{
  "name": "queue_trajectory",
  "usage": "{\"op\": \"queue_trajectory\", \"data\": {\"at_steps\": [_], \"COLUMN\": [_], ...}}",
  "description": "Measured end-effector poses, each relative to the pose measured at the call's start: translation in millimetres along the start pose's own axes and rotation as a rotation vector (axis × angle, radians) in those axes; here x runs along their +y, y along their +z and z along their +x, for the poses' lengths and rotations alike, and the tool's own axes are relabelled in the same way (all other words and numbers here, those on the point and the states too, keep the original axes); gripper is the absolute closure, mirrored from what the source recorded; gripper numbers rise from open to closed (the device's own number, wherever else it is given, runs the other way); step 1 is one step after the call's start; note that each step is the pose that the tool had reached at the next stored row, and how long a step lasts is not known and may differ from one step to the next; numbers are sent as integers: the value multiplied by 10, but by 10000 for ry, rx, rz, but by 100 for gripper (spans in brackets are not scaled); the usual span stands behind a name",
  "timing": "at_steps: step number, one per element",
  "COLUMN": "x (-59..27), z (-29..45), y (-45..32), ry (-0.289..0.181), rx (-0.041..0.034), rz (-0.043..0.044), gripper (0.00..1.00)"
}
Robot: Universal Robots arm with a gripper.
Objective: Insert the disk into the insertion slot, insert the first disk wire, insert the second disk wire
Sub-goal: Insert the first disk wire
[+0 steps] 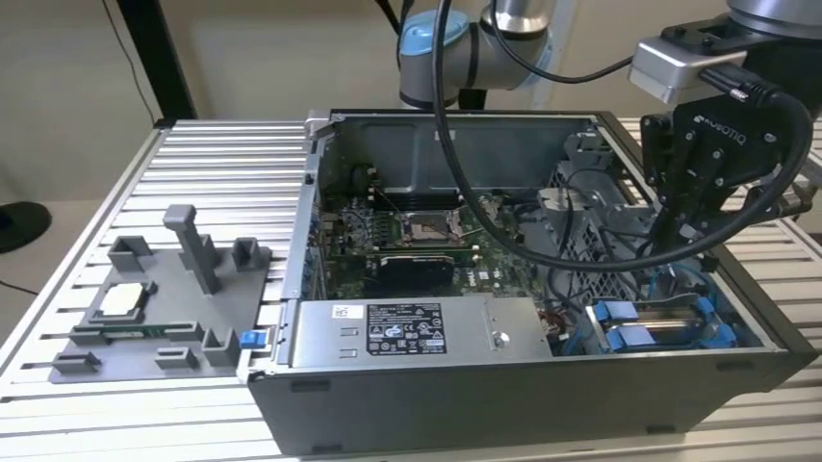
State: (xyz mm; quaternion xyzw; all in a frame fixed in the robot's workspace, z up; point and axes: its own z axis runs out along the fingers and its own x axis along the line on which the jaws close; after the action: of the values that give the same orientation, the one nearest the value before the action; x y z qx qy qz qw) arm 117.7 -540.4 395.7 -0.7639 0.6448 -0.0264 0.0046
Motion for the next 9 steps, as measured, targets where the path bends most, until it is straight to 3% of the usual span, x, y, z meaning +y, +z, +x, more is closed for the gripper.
{"op": "queue_trajectory", "data": {"at_steps": [9], "x": [0], "z": [2], "y": [-3], "ry": [0], "rx": [3], "rz": [-3], "gripper": [100]}}
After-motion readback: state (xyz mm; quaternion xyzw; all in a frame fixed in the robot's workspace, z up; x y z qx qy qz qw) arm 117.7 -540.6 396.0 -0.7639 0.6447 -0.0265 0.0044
